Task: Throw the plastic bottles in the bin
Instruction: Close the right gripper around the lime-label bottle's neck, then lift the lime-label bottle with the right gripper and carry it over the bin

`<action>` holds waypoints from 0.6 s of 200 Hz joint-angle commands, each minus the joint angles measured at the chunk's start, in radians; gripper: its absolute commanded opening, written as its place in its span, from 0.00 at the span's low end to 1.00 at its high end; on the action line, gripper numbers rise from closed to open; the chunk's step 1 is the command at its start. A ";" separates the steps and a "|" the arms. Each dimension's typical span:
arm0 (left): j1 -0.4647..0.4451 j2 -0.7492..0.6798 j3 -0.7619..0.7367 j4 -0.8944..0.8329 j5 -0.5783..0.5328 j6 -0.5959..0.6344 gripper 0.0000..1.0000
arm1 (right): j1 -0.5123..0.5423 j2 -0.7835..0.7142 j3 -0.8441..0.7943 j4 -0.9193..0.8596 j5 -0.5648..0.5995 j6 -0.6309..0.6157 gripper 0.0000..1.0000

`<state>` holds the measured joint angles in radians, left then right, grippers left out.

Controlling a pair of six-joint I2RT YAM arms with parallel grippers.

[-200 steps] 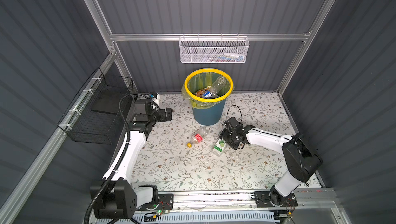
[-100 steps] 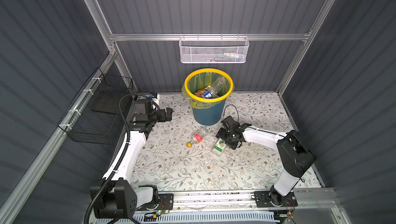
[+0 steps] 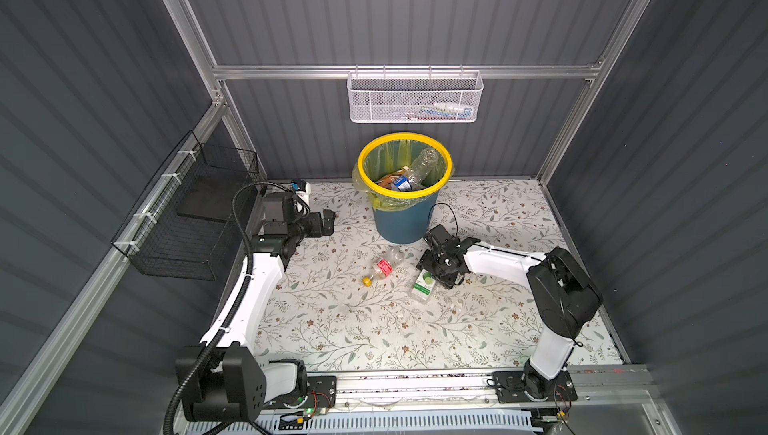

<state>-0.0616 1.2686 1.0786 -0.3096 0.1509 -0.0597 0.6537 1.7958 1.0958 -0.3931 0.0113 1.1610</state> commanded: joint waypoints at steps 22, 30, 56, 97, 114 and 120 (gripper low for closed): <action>0.008 0.009 0.001 -0.005 0.021 0.006 1.00 | 0.001 -0.080 -0.048 -0.033 0.064 -0.039 0.68; 0.009 0.011 0.002 -0.004 0.023 0.004 1.00 | -0.001 -0.098 -0.057 -0.028 0.066 -0.044 0.65; 0.008 0.012 0.002 -0.001 0.024 -0.008 1.00 | -0.013 -0.163 -0.096 -0.002 0.070 -0.052 0.62; 0.005 -0.010 -0.013 0.026 0.070 -0.012 0.98 | -0.047 -0.307 -0.163 0.041 0.097 -0.087 0.57; 0.001 -0.019 -0.023 0.021 0.087 -0.015 0.97 | -0.067 -0.388 -0.192 0.044 0.122 -0.111 0.56; -0.002 -0.025 -0.030 0.021 0.091 -0.016 0.97 | -0.074 -0.422 -0.203 0.043 0.134 -0.120 0.56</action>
<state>-0.0616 1.2716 1.0752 -0.2962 0.1951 -0.0639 0.6029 1.4704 0.9253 -0.3645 0.0834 1.0897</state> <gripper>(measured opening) 0.970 0.671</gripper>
